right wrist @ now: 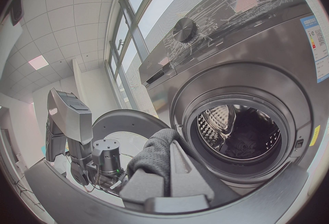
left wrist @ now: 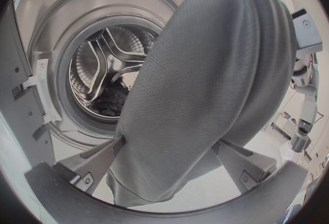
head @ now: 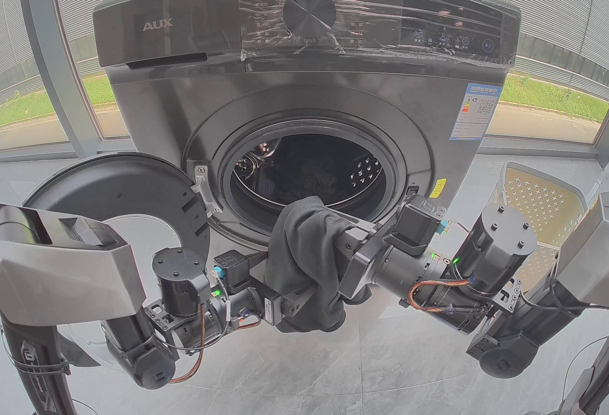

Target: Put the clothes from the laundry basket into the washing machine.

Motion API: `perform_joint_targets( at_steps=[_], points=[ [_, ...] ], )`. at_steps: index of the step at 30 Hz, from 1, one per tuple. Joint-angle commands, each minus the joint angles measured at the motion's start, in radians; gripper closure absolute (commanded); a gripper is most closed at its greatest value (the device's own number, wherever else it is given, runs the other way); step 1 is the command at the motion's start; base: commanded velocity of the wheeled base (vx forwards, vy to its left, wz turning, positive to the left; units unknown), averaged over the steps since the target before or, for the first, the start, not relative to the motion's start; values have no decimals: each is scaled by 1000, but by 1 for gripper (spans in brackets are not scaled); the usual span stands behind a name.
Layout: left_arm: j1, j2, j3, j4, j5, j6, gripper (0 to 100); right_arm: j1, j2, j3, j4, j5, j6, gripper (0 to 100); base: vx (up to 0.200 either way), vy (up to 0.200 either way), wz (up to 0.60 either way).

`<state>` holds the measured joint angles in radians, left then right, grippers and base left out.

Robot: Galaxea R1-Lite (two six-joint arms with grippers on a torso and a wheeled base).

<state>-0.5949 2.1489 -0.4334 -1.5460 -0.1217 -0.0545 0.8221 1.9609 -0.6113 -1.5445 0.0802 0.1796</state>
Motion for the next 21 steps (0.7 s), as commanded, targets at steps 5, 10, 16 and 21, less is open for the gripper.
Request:
perform_joint_targets(
  at_steps=[5, 10, 16, 21],
  points=[
    [-28, 100, -100, -2, 4, 1, 0, 11, 9, -4, 0, -2, 3, 100, 0, 0, 0],
    [-16, 134, -154, -2, 7, 4, 0, 17, 10, 2, 0, -2, 6, 100, 0, 0, 0],
    [-14, 129, -160, -2, 7, 2, 100, 9, 12, 1, 0, -2, 8, 100, 0, 0, 0],
    [-20, 118, -156, -2, 4, 2, 100, 2, 12, 1, 0, 0, 6, 100, 0, 0, 0]
  ],
)
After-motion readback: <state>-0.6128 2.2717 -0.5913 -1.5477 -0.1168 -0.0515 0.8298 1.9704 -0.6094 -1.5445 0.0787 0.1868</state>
